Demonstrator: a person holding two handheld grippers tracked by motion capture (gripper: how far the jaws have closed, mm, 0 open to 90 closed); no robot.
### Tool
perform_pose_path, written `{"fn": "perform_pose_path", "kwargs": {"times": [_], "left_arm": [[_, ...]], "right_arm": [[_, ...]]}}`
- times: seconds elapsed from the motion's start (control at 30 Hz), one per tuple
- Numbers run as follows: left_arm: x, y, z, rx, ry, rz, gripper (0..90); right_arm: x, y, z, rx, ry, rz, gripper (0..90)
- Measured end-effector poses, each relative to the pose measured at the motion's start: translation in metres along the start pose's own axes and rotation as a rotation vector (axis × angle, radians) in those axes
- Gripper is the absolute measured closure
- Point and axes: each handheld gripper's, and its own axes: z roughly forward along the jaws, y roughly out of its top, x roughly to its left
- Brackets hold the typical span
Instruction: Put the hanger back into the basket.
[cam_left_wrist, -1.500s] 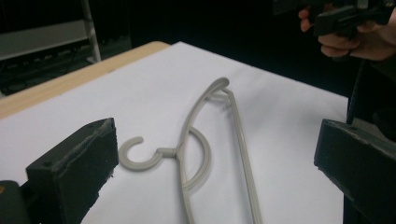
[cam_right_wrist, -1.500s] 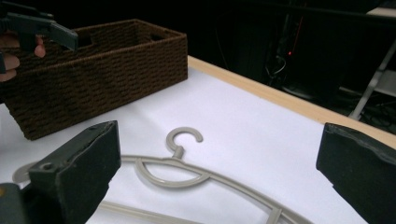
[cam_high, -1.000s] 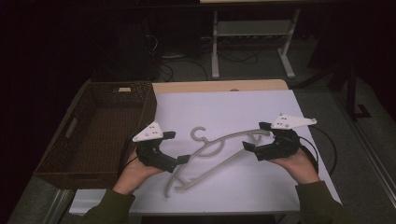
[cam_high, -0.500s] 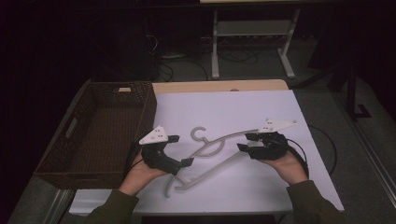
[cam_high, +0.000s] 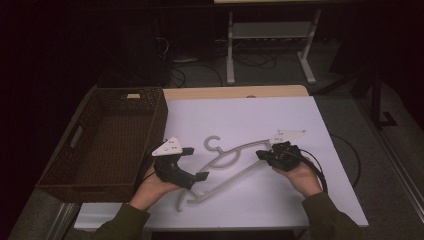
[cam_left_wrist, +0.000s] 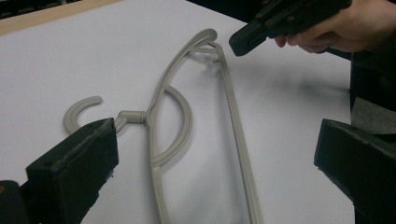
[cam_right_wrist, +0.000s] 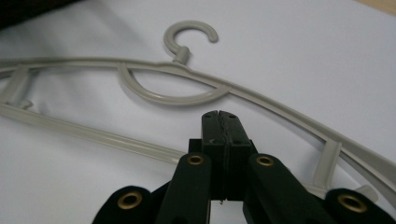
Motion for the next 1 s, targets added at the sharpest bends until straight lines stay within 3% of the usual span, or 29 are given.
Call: {"fn": "perform_pose_path", "kwargs": {"times": [0.2, 0.6, 1.0], "left_arm": [[0.001, -0.001, 0.0, 0.001, 0.001, -0.003, 0.0], [0.001, -0.002, 0.001, 0.011, -0.002, -0.007, 0.0], [0.002, -0.004, 0.004, 0.037, 0.021, -0.002, 0.0]], "right_arm": [[-0.006, -0.008, 0.012, 0.059, -0.022, 0.005, 89.4], [-0.01, -0.014, 0.021, 0.085, -0.048, 0.017, 89.5], [-0.01, -0.018, 0.025, 0.124, -0.039, 0.04, 89.6]]}}
